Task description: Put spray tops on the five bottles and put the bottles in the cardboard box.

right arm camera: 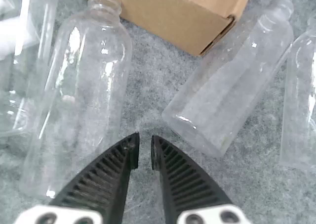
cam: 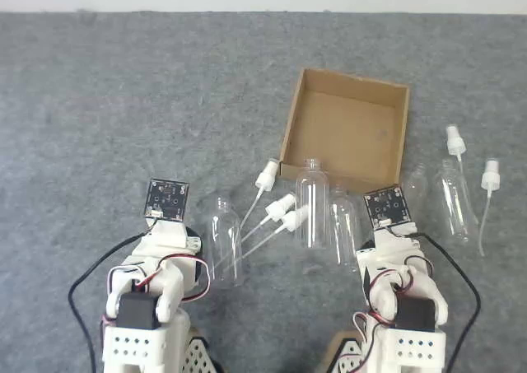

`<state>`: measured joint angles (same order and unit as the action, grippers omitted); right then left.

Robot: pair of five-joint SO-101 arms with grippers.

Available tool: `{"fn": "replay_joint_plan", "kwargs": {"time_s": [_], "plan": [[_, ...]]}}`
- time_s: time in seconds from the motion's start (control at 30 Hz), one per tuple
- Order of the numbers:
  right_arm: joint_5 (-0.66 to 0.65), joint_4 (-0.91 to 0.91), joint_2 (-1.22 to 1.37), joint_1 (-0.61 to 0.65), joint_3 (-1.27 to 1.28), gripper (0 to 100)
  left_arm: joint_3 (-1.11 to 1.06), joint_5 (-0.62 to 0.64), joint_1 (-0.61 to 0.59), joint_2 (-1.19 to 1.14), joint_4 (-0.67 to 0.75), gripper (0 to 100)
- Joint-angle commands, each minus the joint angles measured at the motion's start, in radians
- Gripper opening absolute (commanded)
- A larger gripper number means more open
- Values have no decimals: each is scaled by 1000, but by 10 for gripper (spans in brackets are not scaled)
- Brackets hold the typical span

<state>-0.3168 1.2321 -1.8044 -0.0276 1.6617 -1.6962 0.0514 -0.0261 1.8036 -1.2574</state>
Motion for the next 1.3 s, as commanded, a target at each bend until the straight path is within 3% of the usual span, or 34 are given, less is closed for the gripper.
{"fn": "replay_joint_plan", "kwargs": {"time_s": [0.0, 1.27], "plan": [[-15, 8, -10, -10, 21, 6, 12, 2, -6, 17, -5, 13], [-15, 77, -10, -8, 21, 6, 12, 2, -6, 17, -5, 13]]}}
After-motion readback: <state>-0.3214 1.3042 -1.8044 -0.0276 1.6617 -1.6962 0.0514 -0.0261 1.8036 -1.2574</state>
